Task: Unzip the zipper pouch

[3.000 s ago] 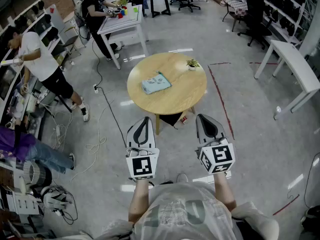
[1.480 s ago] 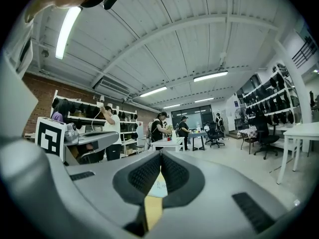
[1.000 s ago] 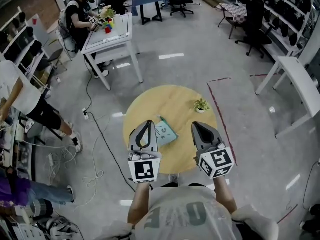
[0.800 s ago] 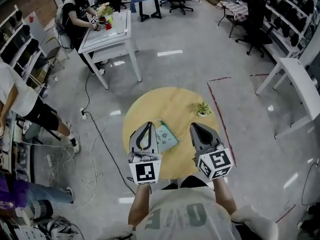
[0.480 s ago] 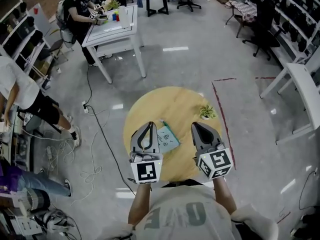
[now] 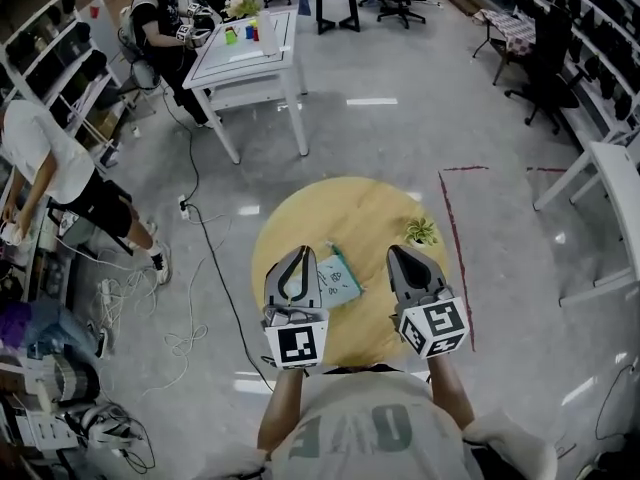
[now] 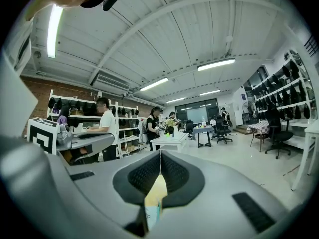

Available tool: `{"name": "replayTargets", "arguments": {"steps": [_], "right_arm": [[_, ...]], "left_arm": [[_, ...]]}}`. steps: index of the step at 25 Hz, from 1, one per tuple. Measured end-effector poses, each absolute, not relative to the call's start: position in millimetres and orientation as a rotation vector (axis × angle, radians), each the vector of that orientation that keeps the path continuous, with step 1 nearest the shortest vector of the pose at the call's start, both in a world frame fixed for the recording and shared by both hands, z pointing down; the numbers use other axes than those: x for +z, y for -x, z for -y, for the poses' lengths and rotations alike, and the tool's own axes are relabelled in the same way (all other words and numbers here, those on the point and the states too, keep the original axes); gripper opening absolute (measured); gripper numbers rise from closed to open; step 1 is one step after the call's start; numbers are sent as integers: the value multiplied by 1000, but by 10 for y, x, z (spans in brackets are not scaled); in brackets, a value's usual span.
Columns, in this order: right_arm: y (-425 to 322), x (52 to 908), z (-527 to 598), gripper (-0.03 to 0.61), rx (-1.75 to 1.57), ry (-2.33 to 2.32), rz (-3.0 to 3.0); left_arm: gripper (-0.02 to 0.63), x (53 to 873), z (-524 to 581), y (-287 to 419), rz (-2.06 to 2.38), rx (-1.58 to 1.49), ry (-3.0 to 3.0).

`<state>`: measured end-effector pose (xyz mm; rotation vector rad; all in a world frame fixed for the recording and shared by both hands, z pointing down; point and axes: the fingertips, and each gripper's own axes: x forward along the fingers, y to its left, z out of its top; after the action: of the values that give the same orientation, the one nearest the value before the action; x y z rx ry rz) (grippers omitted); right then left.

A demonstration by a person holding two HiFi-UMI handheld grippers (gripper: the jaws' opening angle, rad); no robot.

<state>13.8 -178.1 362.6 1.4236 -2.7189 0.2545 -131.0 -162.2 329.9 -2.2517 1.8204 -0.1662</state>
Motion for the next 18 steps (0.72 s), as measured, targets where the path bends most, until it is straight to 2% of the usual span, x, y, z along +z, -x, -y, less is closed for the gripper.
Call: {"name": "replayTargets", "arguments": {"steps": [5,6,8,9,14,18], "right_arm": [[-238,3596,1800,30,248,-1420,2737],[-252,3595,1794,30,249,-1422,2736],[-290,3609,1766,29,258,-1430,2728],[-312,3617,1750,29,263,-1436,2723],[-378,3650,1718,30,268,-1457,2704],[-435,3708,1686,31,280,-1468,2675]], "left_arm": [[31,3394,1683,1191,-1782,-281,2269],[48,3403,1706,1157,-1747,-309,2269],[151,3486,1750,1066,-1652,-416,2275],[176,3561,1771,1010,-1596,-481,2279],[270,4308,1761,669,-1239,-822,2335],[301,5108,1599,458,-975,-1081,2379]]}}
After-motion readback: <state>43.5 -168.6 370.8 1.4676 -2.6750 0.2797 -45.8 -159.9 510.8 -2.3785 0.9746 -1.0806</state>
